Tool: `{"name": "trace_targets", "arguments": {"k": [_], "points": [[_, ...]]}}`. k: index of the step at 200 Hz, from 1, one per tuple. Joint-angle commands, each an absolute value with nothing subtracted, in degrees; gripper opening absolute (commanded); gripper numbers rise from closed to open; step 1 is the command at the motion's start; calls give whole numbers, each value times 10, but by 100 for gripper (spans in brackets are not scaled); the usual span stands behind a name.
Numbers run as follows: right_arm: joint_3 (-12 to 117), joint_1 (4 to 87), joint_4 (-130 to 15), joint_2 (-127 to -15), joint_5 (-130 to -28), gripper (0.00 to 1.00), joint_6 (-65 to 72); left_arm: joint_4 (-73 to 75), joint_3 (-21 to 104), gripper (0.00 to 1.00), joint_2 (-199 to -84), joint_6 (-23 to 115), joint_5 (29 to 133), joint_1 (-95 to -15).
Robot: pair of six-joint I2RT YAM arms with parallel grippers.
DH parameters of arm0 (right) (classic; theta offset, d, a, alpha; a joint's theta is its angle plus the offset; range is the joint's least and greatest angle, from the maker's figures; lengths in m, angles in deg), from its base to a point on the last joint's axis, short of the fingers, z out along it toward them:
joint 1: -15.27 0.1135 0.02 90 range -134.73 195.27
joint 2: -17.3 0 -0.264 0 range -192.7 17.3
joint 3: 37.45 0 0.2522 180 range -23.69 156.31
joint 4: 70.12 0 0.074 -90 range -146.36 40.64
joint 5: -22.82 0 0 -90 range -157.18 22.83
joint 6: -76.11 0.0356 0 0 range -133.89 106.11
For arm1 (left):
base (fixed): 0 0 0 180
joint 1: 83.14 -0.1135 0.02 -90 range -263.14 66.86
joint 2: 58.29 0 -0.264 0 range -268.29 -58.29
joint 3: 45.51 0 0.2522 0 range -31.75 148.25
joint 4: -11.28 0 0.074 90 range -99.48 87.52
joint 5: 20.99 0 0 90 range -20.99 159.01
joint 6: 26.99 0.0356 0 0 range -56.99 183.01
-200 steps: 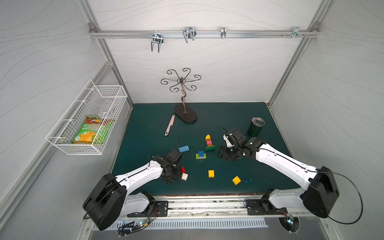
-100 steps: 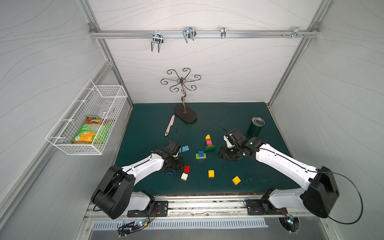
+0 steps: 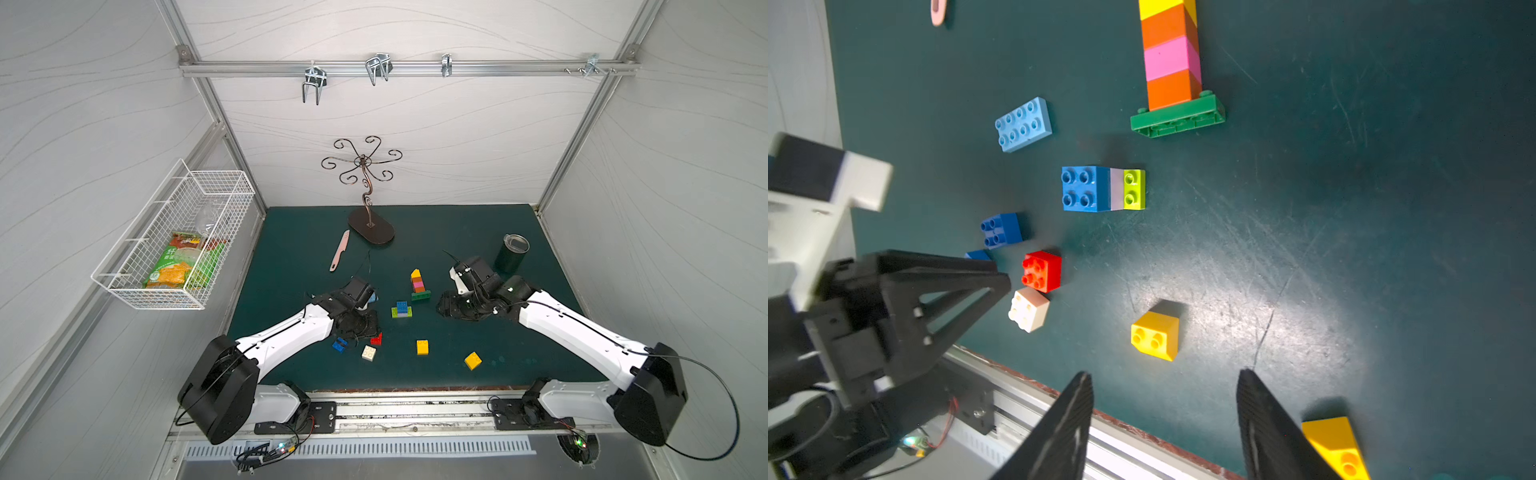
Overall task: Assemble the number 1 with lego
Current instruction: Pick up the lego brick from the center of the board.
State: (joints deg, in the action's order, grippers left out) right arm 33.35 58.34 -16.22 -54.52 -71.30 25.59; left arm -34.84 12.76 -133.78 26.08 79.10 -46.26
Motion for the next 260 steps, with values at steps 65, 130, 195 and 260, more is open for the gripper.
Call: {"name": "trace_targets", "arguments": {"k": [65, 130, 195, 260], "points": [[323, 579, -120, -491, -674, 81, 251, -430, 185, 57, -1423, 252, 676, -416], [311, 576, -133, -500, -683, 81, 250, -401, 188, 60, -1443, 274, 694, -391], [305, 575, -141, -513, -691, 80, 248, -412, 212, 57, -1480, 272, 672, -372], [296, 572, -145, -509, -696, 77, 247, -416, 226, 50, -1508, 250, 658, -371]]}}
